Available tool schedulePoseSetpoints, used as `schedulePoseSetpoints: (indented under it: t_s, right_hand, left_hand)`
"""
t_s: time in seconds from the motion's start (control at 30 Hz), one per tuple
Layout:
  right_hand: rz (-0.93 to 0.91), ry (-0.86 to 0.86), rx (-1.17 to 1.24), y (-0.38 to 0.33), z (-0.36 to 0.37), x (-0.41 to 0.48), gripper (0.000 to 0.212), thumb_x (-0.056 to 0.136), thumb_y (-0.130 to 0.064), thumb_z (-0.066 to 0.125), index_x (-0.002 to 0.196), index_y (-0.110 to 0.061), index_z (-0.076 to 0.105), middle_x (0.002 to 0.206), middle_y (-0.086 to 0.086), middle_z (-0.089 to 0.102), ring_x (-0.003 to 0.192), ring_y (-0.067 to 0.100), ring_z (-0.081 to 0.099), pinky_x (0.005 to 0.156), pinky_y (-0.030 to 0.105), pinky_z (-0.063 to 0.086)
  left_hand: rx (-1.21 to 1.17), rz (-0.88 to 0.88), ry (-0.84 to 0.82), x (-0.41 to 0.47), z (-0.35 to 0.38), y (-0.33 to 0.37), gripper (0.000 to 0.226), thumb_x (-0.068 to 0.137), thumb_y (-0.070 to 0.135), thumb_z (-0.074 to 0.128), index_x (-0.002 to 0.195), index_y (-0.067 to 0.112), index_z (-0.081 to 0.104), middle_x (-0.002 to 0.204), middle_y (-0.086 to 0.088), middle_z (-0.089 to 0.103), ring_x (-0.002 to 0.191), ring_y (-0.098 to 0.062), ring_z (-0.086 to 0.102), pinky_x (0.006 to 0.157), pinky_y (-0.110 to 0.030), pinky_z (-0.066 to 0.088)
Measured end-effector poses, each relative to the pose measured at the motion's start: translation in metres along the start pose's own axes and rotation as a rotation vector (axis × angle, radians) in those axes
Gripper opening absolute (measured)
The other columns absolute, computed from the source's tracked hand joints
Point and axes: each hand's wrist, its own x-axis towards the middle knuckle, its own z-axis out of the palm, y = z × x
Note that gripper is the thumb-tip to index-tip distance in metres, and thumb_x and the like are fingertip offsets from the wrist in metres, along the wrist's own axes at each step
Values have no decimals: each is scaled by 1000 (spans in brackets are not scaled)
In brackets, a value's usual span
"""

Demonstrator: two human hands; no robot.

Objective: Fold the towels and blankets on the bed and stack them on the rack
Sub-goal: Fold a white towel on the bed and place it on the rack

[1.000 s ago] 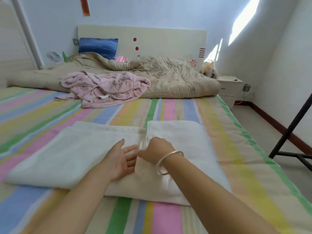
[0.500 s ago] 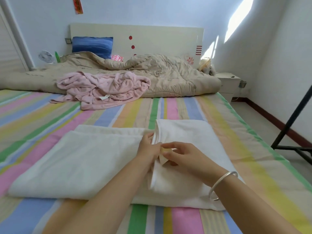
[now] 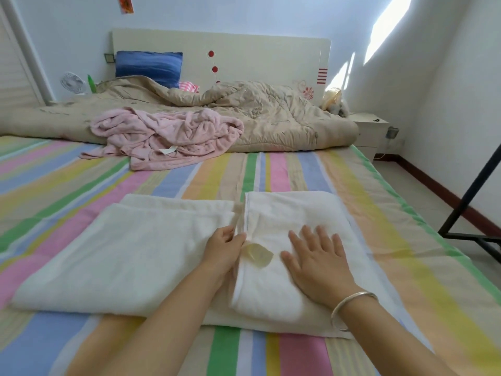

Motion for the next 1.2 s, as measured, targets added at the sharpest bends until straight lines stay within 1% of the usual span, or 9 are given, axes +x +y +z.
schedulePoseSetpoints:
  t_s: [0.27, 0.43, 0.57, 0.67, 0.8, 0.87, 0.97, 1.07, 1.2]
  right_hand:
    - [-130, 165, 173, -88, -5, -13, 59, 98, -56, 14, 151, -31, 22, 161, -3, 12, 149, 20, 3, 119, 45, -4]
    - [-414, 176, 92, -182, 23, -30, 89, 74, -66, -9, 151, -32, 18, 161, -3, 14, 149, 20, -3, 115, 46, -15]
    - [-461, 78, 43, -224, 53, -29, 94, 70, -70, -9, 151, -31, 16, 160, -2, 13, 149, 22, -2, 111, 49, -20]
    - [-425, -26, 52, -242, 59, -28, 99, 64, -69, -13, 150, -31, 18, 160, -2, 12, 148, 22, 2, 116, 50, -10]
    - [-416, 17, 66, -248, 48, -27, 69, 90, -63, 7, 149, -30, 24, 157, -4, 21, 147, 21, 10, 118, 49, -5]
    - [-444, 162, 4, -238, 39, -19, 71, 86, -58, 9, 146, -29, 33, 154, -2, 31, 146, 23, 18, 118, 48, -4]
    - [-429, 445, -217, -210, 20, 2, 55, 82, -46, 53, 131, -21, 58, 139, 7, 53, 137, 34, 39, 114, 55, 2]
    - [-153, 267, -328, -165, 1, 10, 60, 88, -46, 50, 142, -24, 41, 156, 9, 27, 145, 39, 14, 112, 61, -7]
    - [55, -8, -319, -129, 19, 9, 65, 91, -52, 33, 151, -30, 16, 161, 6, 2, 144, 40, 0, 110, 66, -1]
  left_hand:
    - [-428, -42, 235, -45, -96, -6, 17, 96, 2, 50, 112, 5, 58, 104, -9, 63, 83, -22, 65, 63, -32, 58]
    - [319, 130, 377, -67, -188, -38, 14, 93, 16, 57, 79, 13, 61, 70, 0, 72, 44, -15, 58, 49, -25, 46]
    - [288, -401, 139, -89, -231, -46, 67, 95, 60, 42, 72, 0, 61, 54, -11, 63, 38, -19, 54, 38, -16, 33]
    - [-99, -439, 149, -89, -253, -44, 69, 94, 61, 45, 105, -6, 60, 87, -22, 72, 74, -29, 73, 62, -32, 58]
    - [-860, -383, 157, -78, -257, -41, 66, 91, 43, 63, 139, 3, 42, 129, -21, 57, 118, -34, 57, 102, -45, 45]
    - [-991, -374, 148, -71, -246, -40, 60, 88, 42, 65, 135, 8, 47, 121, -17, 61, 112, -32, 59, 93, -46, 48]
    - [-957, -371, 127, -60, -238, -32, 51, 86, 48, 65, 123, 15, 55, 116, -15, 64, 102, -32, 62, 71, -45, 52]
    - [-960, -307, 149, -52, -233, -18, 39, 89, 46, 60, 114, 16, 58, 112, -9, 64, 93, -27, 63, 70, -43, 52]
    - [-916, -156, 67, -52, -208, 11, 30, 96, 41, 48, 105, 13, 57, 98, -11, 64, 94, -26, 60, 95, -44, 45]
